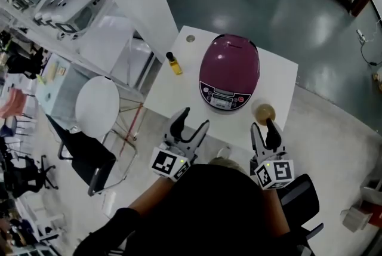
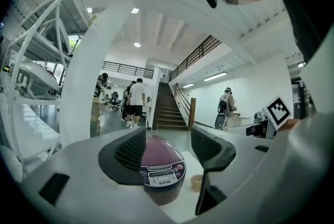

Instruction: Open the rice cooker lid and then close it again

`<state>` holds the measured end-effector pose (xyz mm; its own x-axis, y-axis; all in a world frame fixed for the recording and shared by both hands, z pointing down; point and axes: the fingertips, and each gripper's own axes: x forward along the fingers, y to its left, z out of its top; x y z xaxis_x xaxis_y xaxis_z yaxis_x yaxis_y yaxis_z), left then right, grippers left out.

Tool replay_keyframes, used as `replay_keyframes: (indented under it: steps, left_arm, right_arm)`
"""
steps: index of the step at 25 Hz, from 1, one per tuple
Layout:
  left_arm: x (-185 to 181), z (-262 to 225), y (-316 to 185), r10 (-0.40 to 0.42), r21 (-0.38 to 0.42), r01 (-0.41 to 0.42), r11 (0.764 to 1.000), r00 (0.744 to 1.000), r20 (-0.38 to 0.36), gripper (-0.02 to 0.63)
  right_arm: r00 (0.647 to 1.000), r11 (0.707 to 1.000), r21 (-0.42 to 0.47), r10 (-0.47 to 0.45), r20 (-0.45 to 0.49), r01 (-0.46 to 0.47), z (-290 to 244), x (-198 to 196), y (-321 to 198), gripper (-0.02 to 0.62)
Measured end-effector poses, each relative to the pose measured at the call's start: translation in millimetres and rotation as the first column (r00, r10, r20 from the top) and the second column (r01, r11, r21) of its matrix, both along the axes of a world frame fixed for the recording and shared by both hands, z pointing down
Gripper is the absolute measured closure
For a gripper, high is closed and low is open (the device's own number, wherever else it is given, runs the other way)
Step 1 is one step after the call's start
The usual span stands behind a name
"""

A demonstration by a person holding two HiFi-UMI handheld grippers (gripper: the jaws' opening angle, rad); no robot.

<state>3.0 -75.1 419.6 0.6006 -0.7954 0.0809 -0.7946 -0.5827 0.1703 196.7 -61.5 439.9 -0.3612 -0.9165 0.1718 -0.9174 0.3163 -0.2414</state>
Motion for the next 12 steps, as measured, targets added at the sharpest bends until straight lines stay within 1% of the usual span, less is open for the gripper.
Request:
replay_keyframes:
  steps: [3,6,8,12]
  left_arm:
    - [-2.6,2.4,-12.3,-0.031,-0.017,0.031,0.999,0.999,0.005,0.356]
    - [-7.9,3.1,-23.2,-0.047,-0.024,0.047,0.999,0.999,0.006,0.356]
    - [-14.4,3.0,-29.9,-0.055,-0.025,0.055,0.998,0.999,-0.001,0.356]
    - [-26.6,6.5,-47.0,-0.045,-0.036,0.044,0.998,0.998,-0.032,0.356]
  right_arm:
    - [1.000,1.000,0.016,-0.025,-0.013,0.025,-1.3,-3.5,-18.5,0.451]
    - [0.999,0.999,0.016,-0.047,-0.006,0.047,-2.3,-9.7,-34.1,0.528]
    - [0.999,0.999,0.012,-0.045,-0.012,0.045,-1.7,-16.6,-42.6,0.586]
    - [0.996,0.998,-0.020,-0.054,-0.066,0.053,5.9,-41.4,-61.9,0.595]
